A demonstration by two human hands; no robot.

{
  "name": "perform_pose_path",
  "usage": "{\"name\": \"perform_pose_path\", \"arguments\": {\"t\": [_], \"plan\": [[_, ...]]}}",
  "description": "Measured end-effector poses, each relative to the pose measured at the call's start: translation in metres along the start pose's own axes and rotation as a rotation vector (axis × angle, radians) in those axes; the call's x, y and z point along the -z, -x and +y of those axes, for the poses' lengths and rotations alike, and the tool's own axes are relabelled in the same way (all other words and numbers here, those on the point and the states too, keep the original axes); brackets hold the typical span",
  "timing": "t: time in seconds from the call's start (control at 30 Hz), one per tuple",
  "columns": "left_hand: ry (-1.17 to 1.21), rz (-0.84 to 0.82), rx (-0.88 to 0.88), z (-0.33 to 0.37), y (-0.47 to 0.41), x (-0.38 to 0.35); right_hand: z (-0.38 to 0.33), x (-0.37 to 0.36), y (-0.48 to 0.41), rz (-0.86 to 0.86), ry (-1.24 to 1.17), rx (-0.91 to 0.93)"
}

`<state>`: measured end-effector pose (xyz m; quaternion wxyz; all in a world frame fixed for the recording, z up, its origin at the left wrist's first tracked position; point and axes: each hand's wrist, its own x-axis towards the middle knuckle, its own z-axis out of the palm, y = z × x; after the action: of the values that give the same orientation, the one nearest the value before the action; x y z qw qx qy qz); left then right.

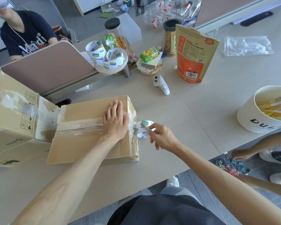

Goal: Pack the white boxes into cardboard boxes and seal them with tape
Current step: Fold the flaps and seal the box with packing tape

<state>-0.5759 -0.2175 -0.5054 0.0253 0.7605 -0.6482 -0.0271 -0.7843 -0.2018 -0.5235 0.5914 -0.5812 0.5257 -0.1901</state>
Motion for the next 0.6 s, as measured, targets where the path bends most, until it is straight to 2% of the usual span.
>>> {"name": "perform_pose_path", "arguments": {"t": [0.1,0.2,0.47,0.6], "plan": [[0.004,0.006,-0.001,0.0,0.0,0.0,0.005,0.011,-0.01,0.181,-0.007,0.007],[0.006,0.004,-0.002,0.0,0.0,0.0,0.02,0.021,-0.027,0.285,0.049,-0.045],[0.003,0.01,0.001,0.0,0.0,-0.001,0.055,0.044,-0.053,0.338,0.312,-0.212],[0.01,0.011,0.002,-0.001,0.0,-0.002,0.071,0.057,-0.065,0.357,0.41,-0.216]]}}
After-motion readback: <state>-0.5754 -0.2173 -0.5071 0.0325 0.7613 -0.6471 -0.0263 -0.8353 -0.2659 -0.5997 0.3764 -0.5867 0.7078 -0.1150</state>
